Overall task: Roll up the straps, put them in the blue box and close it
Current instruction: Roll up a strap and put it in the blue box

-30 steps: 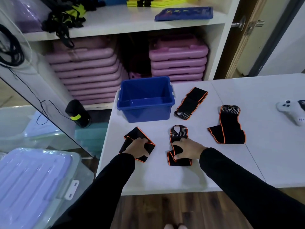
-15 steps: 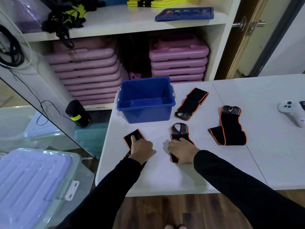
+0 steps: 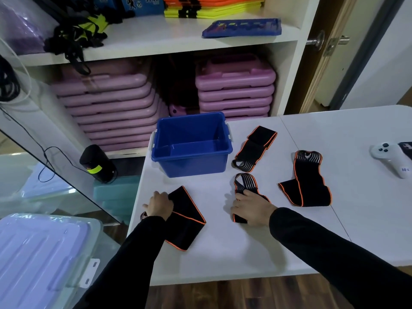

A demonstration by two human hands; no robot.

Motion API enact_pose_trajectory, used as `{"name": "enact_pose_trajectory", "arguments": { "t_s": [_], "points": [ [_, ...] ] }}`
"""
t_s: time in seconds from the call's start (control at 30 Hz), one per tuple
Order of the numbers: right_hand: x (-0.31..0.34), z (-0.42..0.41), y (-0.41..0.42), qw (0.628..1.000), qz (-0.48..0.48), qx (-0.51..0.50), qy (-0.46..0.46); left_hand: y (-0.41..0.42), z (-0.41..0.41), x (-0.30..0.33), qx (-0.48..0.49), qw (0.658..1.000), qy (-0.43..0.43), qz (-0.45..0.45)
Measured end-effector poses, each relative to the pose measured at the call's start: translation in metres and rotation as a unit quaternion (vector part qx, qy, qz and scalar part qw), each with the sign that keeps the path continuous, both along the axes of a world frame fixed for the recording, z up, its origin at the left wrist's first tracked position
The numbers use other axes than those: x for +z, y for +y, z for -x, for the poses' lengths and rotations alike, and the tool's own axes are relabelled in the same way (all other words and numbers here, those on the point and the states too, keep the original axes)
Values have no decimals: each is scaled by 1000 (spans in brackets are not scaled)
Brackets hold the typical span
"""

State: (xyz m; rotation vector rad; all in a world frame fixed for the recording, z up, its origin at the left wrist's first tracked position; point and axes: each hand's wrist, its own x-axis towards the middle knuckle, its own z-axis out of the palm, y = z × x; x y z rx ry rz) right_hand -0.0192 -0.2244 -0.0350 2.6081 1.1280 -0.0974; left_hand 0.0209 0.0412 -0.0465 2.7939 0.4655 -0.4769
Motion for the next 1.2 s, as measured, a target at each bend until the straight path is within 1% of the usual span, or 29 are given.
{"name": "enact_pose_trajectory", "arguments": {
  "t_s": [0.07, 0.13, 0.17, 0.2, 0.27, 0.33, 0.37, 0.4, 0.43, 0.5, 0.53, 0.6, 0.63, 0.7, 0.77, 0.8, 0.83, 0.9, 0.97, 1.03, 1.13, 1.2],
  "points": [
    [1, -9, -2, 999, 12, 5, -45, 0, -3, -5, -43, 998, 6, -34],
    [8, -19, -6, 997, -13, -3, -69, -3, -7, -7, -58, 997, -1, -59],
    [14, -21, -9, 997, -35, -19, -61, -6, -8, -9, -61, 996, -6, -66],
    [21, -24, -13, 997, -57, -44, -31, -8, -10, -9, -64, 996, -10, -68],
    [33, -32, -21, 985, -95, -137, 39, -10, -15, -9, -70, 994, -9, -79],
    [46, -37, -28, 950, -162, -231, 132, -9, -18, -6, -81, 992, 2, -102],
    [50, -39, -32, 928, -208, -264, 161, -9, -19, -4, -86, 990, 0, -114],
    [53, -40, -35, 901, -263, -291, 183, -9, -19, -2, -88, 989, -6, -121],
    [56, -41, -38, 867, -325, -319, 204, -9, -19, 0, -88, 989, -14, -122],
    [60, -42, -41, 785, -435, -372, 238, -10, -17, 4, -90, 991, -29, -99],
    [62, -41, -42, 744, -476, -395, 251, -10, -16, 8, -92, 993, -35, -67],
    [66, -40, -44, 660, -544, -435, 282, -14, -14, 18, -87, 993, -52, 59],
    [67, -39, -45, 615, -575, -449, 299, -17, -12, 25, -80, 986, -63, 128],
    [69, -36, -47, 530, -624, -458, 347, -25, -6, 41, -66, 971, -83, 215],
    [72, -31, -47, 454, -649, -462, 399, -33, -2, 57, -77, 959, -98, 256],
    [73, -28, -46, 421, -654, -465, 422, -38, 0, 64, -90, 952, -106, 273],
    [74, -26, -45, 398, -658, -464, 439, -42, 1, 70, -97, 945, -118, 290],
    [77, -23, -43, 372, -673, -445, 459, -50, 4, 81, -101, 933, -152, 310],
    [81, -23, -40, 359, -695, -416, 464, -59, 7, 92, -109, 918, -191, 330],
    [88, -22, -37, 362, -706, -400, 460, -68, 10, 103, -109, 901, -212, 362],
    [106, -23, -35, 378, -712, -371, 462, -80, 12, 123, -122, 892, -220, 376],
    [117, -23, -35, 382, -722, -357, 453, -86, 12, 134, -128, 886, -214, 392]
  ]
}}
